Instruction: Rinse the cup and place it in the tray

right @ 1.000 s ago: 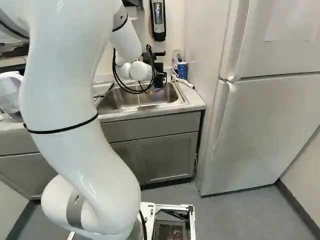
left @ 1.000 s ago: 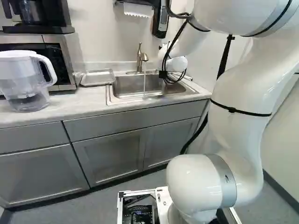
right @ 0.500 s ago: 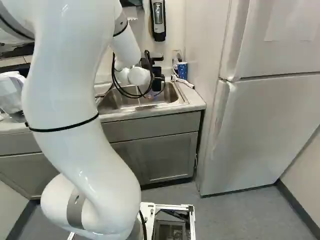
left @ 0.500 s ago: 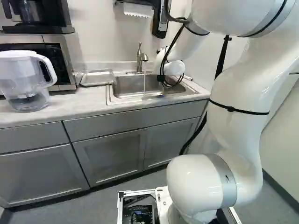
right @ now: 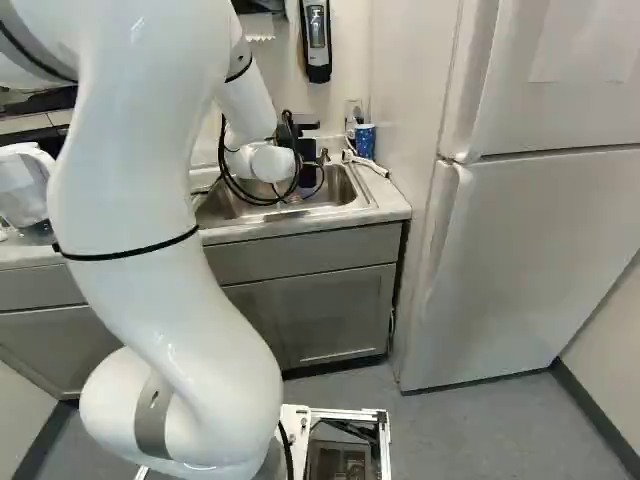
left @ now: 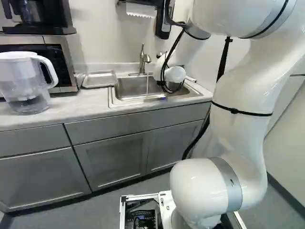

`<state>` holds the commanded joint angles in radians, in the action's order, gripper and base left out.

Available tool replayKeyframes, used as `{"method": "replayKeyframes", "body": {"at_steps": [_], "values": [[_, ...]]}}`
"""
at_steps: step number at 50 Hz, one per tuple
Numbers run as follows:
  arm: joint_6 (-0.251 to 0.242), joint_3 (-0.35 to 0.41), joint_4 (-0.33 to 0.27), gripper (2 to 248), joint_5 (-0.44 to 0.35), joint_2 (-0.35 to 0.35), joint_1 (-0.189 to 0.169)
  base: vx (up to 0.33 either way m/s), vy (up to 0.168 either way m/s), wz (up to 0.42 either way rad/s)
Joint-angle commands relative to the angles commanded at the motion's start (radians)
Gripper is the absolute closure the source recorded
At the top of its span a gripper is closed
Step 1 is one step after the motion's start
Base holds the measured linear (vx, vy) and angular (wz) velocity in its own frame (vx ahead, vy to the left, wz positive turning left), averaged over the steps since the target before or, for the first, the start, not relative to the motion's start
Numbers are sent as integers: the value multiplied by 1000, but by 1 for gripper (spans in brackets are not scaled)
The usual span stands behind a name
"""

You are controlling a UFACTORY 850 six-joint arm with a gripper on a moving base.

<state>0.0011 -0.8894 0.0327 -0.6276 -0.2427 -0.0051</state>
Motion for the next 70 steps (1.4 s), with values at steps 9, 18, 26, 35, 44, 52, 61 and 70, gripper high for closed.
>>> {"method": "replayKeyframes", "body": {"at_steps": [9, 18, 26, 35, 44, 52, 61, 70], "values": [[0, 7, 0, 125, -15, -12, 15, 0, 0, 0], [0, 14, 0, 125, -27, -10, 31, 0, 0, 0], [0, 26, 0, 125, -39, 0, 45, 0, 0, 0], [0, 42, 0, 125, -46, 15, 60, 0, 0, 0], [0, 60, 0, 125, -46, 30, 75, 0, 0, 0], [0, 67, 0, 125, -46, 36, 88, 0, 0, 0], [0, 72, 0, 125, -46, 41, 106, 0, 0, 0], [0, 77, 0, 125, -46, 46, 125, 0, 0, 0]]}}
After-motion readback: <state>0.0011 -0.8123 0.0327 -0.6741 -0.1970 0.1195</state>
